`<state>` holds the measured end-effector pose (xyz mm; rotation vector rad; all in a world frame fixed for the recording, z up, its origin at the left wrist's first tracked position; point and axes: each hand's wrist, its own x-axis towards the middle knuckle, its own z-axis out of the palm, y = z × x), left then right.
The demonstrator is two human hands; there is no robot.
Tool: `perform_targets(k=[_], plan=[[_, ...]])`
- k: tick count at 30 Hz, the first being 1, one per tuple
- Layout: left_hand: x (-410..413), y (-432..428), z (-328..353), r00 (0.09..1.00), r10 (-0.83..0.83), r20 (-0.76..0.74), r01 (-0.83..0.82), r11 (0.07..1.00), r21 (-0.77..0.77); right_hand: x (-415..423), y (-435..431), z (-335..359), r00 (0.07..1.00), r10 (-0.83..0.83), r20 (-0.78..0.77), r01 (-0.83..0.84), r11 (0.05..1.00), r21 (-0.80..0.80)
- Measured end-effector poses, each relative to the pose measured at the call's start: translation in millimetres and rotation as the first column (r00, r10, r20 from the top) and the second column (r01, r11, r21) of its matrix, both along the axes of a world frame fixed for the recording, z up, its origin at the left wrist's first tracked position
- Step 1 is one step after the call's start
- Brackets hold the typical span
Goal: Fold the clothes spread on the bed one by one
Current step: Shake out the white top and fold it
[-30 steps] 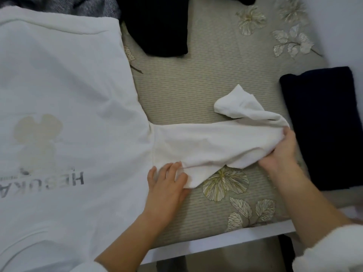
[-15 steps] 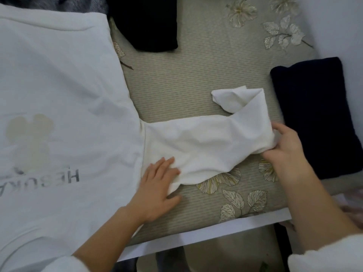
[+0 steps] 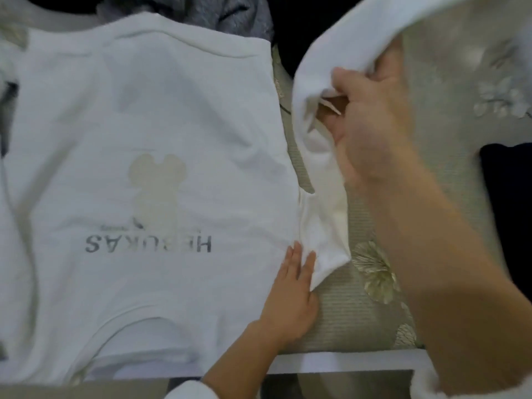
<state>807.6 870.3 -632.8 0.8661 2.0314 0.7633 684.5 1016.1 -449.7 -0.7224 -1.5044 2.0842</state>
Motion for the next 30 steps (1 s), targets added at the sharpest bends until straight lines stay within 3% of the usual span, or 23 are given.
perform_targets(k=[3, 6, 8, 11, 16, 19, 21, 24, 26, 28, 30], plan=[[-15.0, -19.3, 14.5, 0.892, 0.207, 0.401, -0.234, 0.972, 0.020, -62.1, -74.5, -3.3, 0.910, 0.407, 0.074, -0.413, 0.891, 0.190], [-26.1, -43.3, 15.3, 0.779, 0.279, 0.562, -0.281, 0.956, -0.084, -88.0, -123.9, -35.1, 0.671, 0.586, 0.454, -0.726, 0.642, 0.244], [-36.7, -65.4, 14.8, 0.654, 0.262, 0.710, -0.277, 0.956, -0.097, -76.2, -132.6, -66.0, 0.590, 0.514, 0.622, -0.761, 0.611, 0.217], [-66.0, -107.6, 7.8, 0.597, 0.260, 0.759, -0.228, 0.962, -0.150, -33.9, -126.3, -108.4, 0.526, 0.284, 0.801, -0.719, 0.652, 0.240], [-160.0, -176.2, -2.6, 0.353, 0.577, 0.736, -0.535, 0.770, -0.347, 21.8, -125.6, -154.3, 0.231, 0.127, 0.965, -0.813, 0.570, 0.119], [-231.0, -194.4, -1.9, 0.242, 0.703, 0.668, -0.733, 0.584, -0.349, 23.6, -136.4, -168.3, 0.219, 0.075, 0.973, -0.792, 0.595, 0.133], [-276.2, -195.8, -0.7, 0.226, 0.763, 0.606, -0.842, 0.466, -0.273, 21.6, -140.1, -171.7, 0.238, 0.023, 0.971, -0.764, 0.622, 0.172], [-332.6, -183.9, 0.8, 0.131, 0.797, 0.590, -0.938, 0.292, -0.187, 27.9, -145.3, -173.4, 0.323, -0.029, 0.946, -0.713, 0.650, 0.264], [-358.7, -172.3, 0.5, 0.063, 0.770, 0.636, -0.958, 0.224, -0.177, 39.1, -144.9, -176.4, 0.411, -0.210, 0.887, -0.680, 0.578, 0.451], [-377.7, -164.2, -0.4, 0.072, 0.778, 0.624, -0.976, 0.184, -0.117, 49.2, -138.9, -176.6, 0.428, -0.379, 0.820, -0.629, 0.527, 0.572], [-391.9, -163.3, -0.8, 0.103, 0.804, 0.586, -0.993, 0.121, 0.008, 58.4, -131.1, -177.6, 0.371, -0.410, 0.833, -0.618, 0.561, 0.551]])
